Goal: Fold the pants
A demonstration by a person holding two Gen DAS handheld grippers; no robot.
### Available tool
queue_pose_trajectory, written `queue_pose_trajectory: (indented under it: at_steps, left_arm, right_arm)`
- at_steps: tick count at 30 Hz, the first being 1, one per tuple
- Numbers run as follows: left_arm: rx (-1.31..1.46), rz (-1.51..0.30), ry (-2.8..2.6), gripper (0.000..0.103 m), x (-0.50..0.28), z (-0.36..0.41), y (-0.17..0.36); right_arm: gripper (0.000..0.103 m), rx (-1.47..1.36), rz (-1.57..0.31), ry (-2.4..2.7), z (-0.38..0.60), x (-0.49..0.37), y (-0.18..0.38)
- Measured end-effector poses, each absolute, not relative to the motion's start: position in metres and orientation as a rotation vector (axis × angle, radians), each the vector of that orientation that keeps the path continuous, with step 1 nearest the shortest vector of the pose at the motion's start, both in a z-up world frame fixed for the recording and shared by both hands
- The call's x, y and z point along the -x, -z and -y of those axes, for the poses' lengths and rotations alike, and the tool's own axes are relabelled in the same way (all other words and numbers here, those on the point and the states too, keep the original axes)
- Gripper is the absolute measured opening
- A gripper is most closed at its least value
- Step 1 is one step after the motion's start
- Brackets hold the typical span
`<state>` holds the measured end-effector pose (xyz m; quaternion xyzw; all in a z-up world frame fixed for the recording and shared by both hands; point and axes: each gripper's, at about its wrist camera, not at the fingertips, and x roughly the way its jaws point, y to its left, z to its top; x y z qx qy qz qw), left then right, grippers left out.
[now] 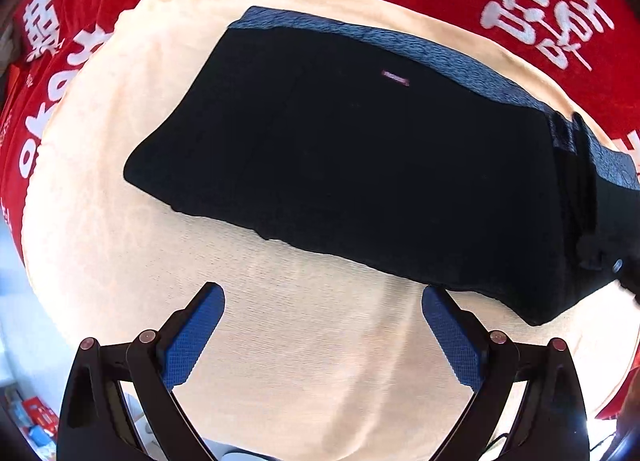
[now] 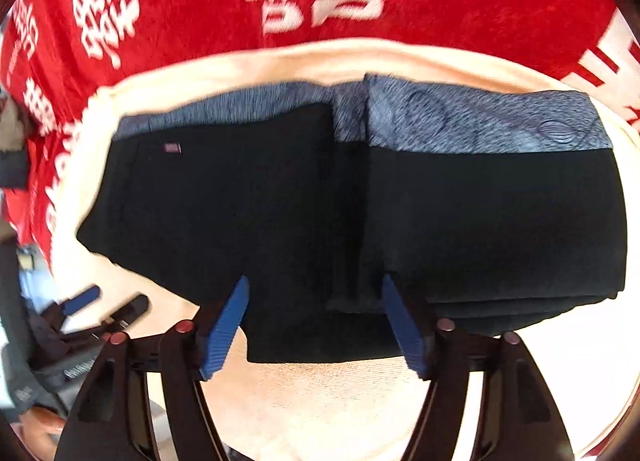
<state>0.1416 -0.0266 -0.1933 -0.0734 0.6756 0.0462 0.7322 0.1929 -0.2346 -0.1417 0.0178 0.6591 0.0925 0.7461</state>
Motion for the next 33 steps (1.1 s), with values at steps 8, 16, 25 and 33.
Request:
queue_pose_trajectory:
  at_steps: [8, 16, 25, 33]
  left_arm:
    - [0.211, -1.484, -0.136, 0.1, -0.145, -0.01, 0.202]
    - [0.247, -1.487, -0.159, 0.1, -0.149, -0.03, 0.213]
    - [0.253, -1.488, -0.155, 0.1, -0.154, -0.047, 0.217]
    - [0.257, -1.489, -0.154, 0.1, -0.153, -0.059, 0.219]
  right_arm:
    - [0.076, -0.005, -1.463, -0.21, 0.227, -0.19, 0.142]
    - [0.076, -0.01, -1.516, -0.242, 0.218, -0.181, 0.146]
    - [0.076, 0.028, -1.525, -0.29, 0.196, -0.173, 0.155]
    - [0.076, 0.046, -1.526, -0.284, 0.194, -0.172, 0.158]
